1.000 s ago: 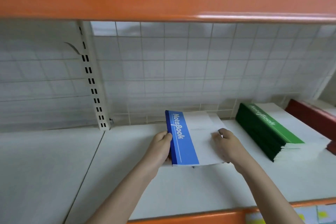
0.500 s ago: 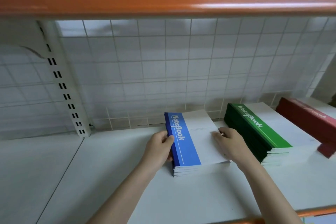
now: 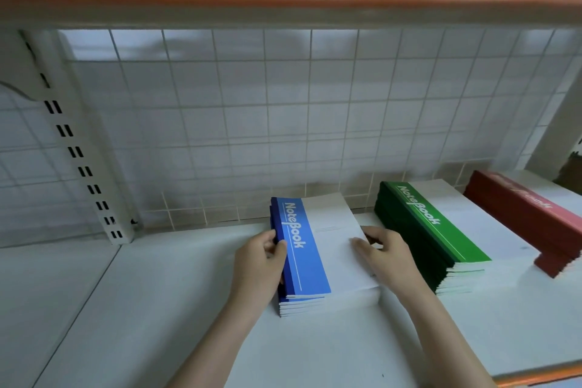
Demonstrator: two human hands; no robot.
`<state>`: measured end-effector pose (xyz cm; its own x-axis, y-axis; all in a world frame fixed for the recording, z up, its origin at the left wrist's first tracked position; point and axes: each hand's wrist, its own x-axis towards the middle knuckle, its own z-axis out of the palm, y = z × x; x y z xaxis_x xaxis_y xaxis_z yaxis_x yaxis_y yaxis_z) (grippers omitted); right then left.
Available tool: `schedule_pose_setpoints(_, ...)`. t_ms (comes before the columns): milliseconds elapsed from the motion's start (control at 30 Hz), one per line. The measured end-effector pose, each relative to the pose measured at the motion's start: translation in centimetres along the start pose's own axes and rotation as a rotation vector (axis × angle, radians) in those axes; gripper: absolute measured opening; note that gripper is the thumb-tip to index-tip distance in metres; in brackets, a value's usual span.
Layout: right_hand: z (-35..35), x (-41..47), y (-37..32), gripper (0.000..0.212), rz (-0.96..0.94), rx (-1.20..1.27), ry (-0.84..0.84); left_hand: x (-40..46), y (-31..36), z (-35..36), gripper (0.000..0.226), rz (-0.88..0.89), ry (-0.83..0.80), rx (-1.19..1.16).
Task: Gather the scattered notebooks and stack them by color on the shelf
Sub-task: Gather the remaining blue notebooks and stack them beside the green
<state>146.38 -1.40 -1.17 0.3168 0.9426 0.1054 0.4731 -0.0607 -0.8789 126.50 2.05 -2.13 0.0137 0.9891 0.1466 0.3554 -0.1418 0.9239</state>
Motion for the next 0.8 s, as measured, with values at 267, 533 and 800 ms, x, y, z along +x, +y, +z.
schedule_pose_setpoints(267, -0.1, -0.5, 0.2, 0.022, -0.013, 0.085, -0.025, -0.5, 0.0, 0.0, 0.015, 0.09, 0.084, 0.112)
schedule_pose_setpoints(533, 0.6, -0.1, 1.0, 0.026, -0.016, 0.069, 0.021, -0.1, -0.4, -0.3, 0.019, 0.104, 0.09, 0.209)
schedule_pose_setpoints(800, 0.7, 0.0, 1.2, 0.036, -0.001, 0.064, 0.072, 0.2, -0.7, -0.4, 0.023, 0.105, 0.062, 0.243)
